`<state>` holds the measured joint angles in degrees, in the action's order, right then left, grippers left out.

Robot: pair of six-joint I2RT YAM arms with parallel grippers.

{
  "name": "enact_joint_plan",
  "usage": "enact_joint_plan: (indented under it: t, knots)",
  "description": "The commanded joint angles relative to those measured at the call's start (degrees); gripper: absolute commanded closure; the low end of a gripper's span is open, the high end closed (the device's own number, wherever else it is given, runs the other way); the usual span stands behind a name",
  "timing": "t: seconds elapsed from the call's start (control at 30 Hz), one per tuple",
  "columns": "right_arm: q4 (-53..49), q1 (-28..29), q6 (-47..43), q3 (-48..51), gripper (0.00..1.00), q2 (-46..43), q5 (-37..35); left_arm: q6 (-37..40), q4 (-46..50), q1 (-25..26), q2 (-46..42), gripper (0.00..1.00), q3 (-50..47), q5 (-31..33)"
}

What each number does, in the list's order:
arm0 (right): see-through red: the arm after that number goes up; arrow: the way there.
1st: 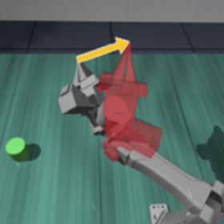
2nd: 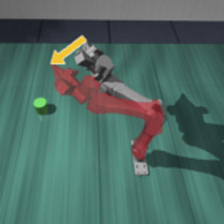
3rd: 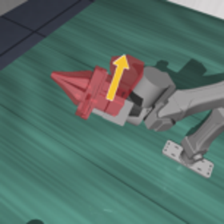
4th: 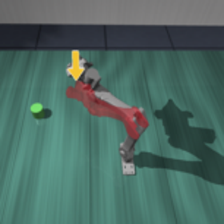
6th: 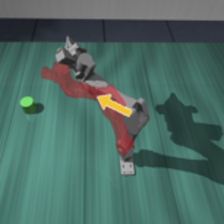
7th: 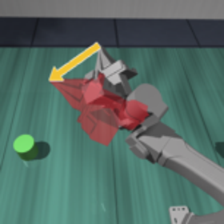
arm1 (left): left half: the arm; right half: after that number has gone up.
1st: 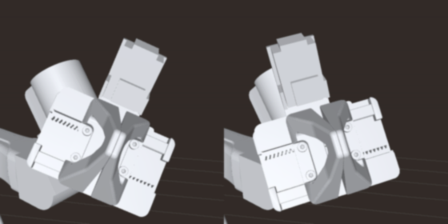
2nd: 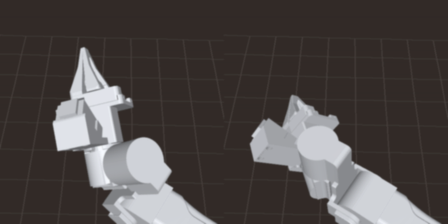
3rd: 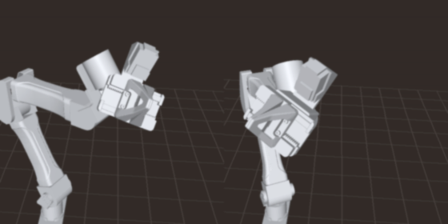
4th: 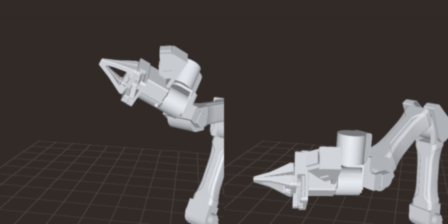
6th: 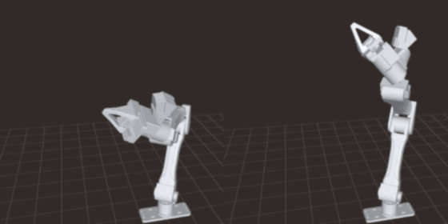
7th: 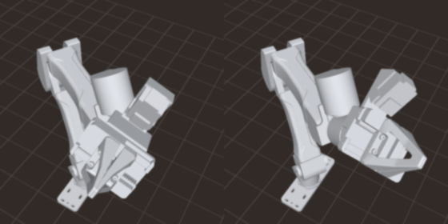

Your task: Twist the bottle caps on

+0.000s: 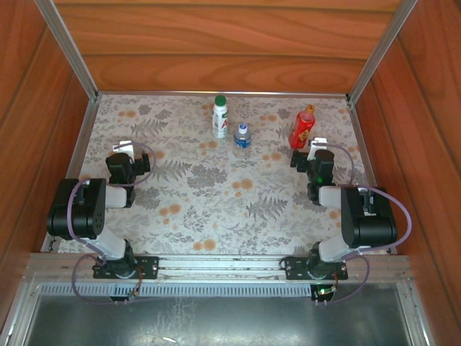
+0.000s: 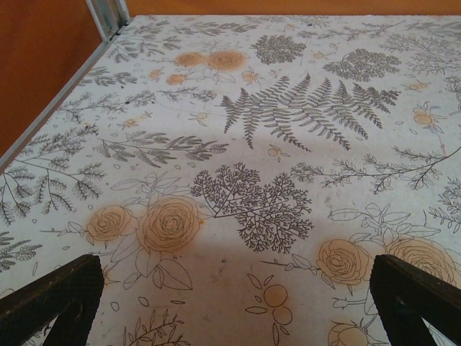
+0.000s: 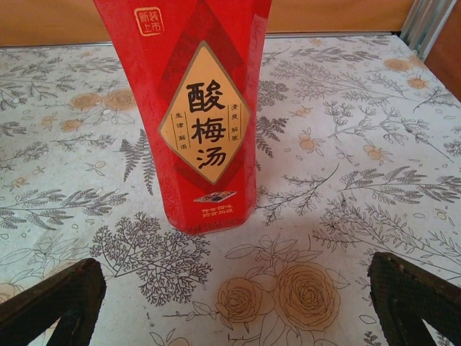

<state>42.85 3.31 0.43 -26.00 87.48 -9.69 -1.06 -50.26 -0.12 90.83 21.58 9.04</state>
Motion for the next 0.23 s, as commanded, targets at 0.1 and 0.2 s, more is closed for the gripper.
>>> enact_joint_plan:
  t: [0.1, 0.2]
  knots:
    - [-0.22, -0.41, 0.54, -0.21, 0.00, 0.24, 0.73, -0.52, -1.17, -0.20, -0.29, 0.00, 1.09, 0.41]
    - [1.09, -0.41, -0.13, 0.71, 0.00, -0.28, 2.03, -0.55, -1.19, -0.16, -0.53, 0.00, 0.89, 0.45]
